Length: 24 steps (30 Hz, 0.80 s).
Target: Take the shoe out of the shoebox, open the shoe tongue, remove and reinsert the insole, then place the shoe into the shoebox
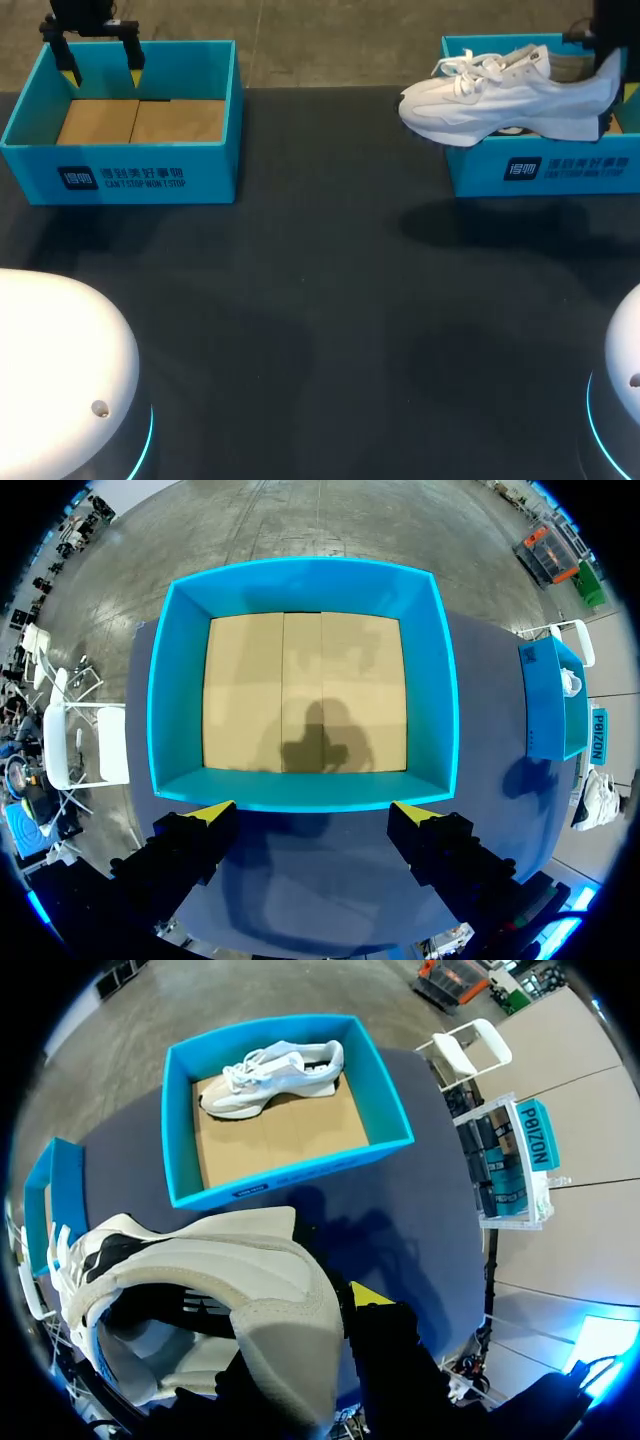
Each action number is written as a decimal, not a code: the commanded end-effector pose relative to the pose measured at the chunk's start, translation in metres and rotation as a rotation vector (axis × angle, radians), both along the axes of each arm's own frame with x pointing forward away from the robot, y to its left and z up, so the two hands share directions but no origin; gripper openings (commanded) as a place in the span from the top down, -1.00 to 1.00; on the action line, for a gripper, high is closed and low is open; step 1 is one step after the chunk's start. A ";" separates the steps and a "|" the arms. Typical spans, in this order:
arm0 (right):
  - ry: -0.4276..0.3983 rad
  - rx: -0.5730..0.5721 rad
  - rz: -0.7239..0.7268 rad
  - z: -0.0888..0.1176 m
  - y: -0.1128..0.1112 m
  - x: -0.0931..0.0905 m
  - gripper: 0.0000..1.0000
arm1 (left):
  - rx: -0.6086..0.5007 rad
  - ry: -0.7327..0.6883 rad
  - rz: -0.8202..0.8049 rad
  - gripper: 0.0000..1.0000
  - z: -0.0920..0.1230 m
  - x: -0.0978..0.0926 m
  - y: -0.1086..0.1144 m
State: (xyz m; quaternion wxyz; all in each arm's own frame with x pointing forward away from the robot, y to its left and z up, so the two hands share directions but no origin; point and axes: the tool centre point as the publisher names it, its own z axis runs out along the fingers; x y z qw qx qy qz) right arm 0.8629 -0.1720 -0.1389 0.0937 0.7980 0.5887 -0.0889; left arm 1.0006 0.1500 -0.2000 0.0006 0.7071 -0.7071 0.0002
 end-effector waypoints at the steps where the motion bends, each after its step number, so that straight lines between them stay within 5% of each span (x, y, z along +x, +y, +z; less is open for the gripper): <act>1: -0.016 0.000 0.003 0.001 -0.001 -0.002 1.00 | 0.001 0.000 0.000 -1.00 0.000 0.000 0.000; 9: -0.013 0.007 0.005 0.000 0.007 -0.005 1.00 | 0.001 0.000 0.000 -1.00 0.000 0.000 0.000; 16: -0.055 0.040 0.046 -0.005 0.063 -0.055 1.00 | 0.001 0.000 0.000 -1.00 0.000 0.000 0.000; 24: -0.037 0.009 0.038 -0.037 0.122 -0.099 1.00 | 0.001 0.000 0.000 -1.00 0.000 0.000 0.000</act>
